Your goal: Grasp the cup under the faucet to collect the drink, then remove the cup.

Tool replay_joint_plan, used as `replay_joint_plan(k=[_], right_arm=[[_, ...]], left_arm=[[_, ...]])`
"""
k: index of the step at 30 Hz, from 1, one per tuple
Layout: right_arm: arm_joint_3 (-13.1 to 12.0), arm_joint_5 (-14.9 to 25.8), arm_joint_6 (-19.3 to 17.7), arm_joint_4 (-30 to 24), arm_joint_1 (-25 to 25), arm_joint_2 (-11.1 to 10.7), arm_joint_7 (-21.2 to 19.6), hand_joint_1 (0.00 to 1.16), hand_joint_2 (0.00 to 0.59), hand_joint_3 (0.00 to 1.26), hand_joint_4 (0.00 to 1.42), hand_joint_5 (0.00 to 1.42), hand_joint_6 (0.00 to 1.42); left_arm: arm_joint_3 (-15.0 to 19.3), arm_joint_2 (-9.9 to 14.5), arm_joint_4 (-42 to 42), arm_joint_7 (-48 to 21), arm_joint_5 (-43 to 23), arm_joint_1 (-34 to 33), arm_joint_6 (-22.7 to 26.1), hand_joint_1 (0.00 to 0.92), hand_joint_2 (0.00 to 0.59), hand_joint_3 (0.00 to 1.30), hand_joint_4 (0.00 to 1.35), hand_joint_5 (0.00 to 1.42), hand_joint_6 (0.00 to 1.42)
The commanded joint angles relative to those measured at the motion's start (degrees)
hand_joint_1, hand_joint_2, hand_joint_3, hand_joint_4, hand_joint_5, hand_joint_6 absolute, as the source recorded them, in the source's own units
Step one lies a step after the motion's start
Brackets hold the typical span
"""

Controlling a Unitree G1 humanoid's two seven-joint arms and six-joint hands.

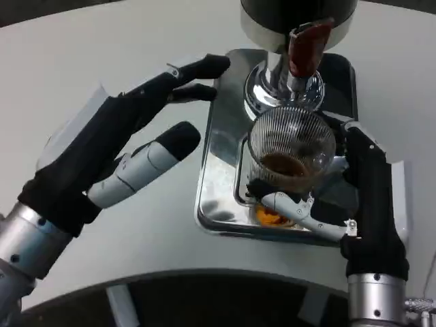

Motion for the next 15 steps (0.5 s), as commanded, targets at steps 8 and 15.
replay_joint_plan(k=[8,15], right_arm=[[-0.5,2.4,-2.5,-7.7,7.5,-1.4,3.6,1.00,0.119,0.78,0.83,1.02,1.08],[-0.7,4.9,-2.5,-15.1,13.7,-2.4,7.3,1.00,0.117,0.79,0.83,1.02,1.08]], left_arm=[[3.7,0.2,-6.6,0.2,-0.3,12.0,-4.8,0.000,0.087,0.26,0.18,0.25,0.18],[7.3,2.1,-8.9,-1.5,0.8,19.7,-13.4,0.000,0.087,0.26,0.17,0.25,0.18]])
